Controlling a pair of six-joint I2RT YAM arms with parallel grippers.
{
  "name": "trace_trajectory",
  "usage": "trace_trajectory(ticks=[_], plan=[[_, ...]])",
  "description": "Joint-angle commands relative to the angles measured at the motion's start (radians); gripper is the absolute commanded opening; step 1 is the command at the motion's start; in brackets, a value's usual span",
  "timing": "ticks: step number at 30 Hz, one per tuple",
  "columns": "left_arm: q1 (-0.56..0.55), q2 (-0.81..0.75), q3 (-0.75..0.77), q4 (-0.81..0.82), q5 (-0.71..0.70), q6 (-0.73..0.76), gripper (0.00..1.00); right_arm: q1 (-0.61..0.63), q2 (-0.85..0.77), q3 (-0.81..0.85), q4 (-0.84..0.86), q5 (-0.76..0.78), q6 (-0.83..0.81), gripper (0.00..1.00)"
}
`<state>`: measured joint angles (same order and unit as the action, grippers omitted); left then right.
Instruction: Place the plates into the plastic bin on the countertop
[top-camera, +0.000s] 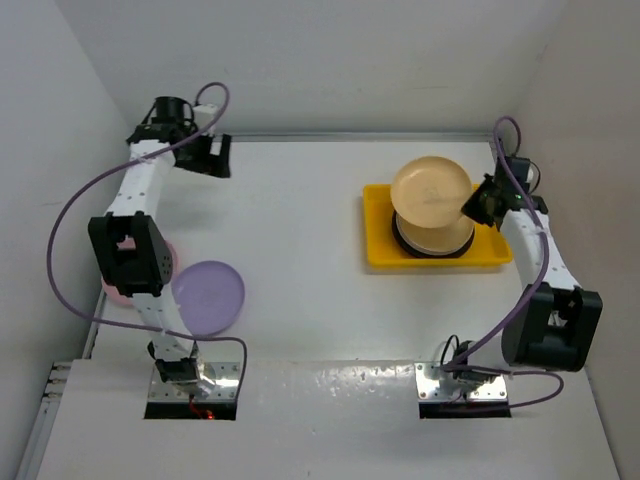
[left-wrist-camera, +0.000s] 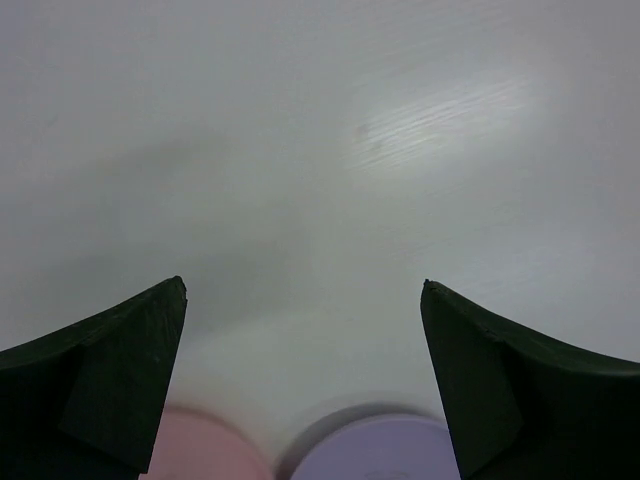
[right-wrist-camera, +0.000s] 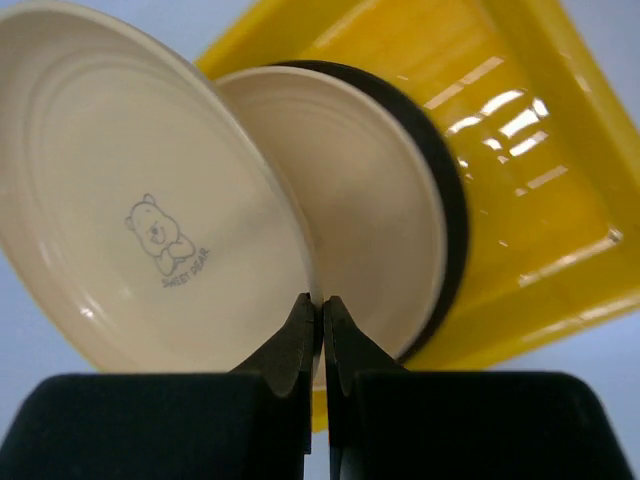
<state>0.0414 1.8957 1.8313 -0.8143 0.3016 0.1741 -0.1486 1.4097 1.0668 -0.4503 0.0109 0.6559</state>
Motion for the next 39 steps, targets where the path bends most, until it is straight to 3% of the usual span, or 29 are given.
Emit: trace_trajectory(ticks=[1,6,11,16,19,24,27,34,39], plan=[[0.136,-0.104,-0.050,-0.017,-0.188,0.007,1.00,-0.074,-0.021,-0.048,-0.083,0.009,0.014,0.00],[0.253,-0.144,-0.061,-0.017,-0.202,0.039,1.00,-0.108,0.027,-0.031,-0.082,0.009,0.014,0.00],[0.363,-0.178,-0.027,-0.026,-0.115,0.077,1.00,-0.114,0.077,-0.016,-0.067,-0.008,-0.007,0.03],[0.440,-0.196,-0.058,-0.045,-0.169,0.120,1.00,-0.100,0.117,0.038,-0.148,0.040,-0.048,0.56],[0.540,-0.196,-0.157,-0.026,-0.252,0.076,0.97,-0.089,0.106,0.035,-0.162,0.072,-0.088,0.67],[0.718,-0.187,-0.415,0.062,-0.295,0.068,0.95,-0.051,0.083,0.071,-0.185,0.150,-0.154,0.70],[0.745,-0.163,-0.530,0.131,-0.323,0.077,0.88,-0.003,0.055,0.108,-0.180,0.181,-0.171,0.70],[0.814,-0.084,-0.595,0.254,-0.384,0.083,0.82,0.118,0.048,0.183,-0.177,0.189,-0.173,0.70],[0.815,-0.001,-0.604,0.225,-0.273,0.126,0.57,0.199,0.015,0.199,-0.160,0.201,-0.188,0.70]])
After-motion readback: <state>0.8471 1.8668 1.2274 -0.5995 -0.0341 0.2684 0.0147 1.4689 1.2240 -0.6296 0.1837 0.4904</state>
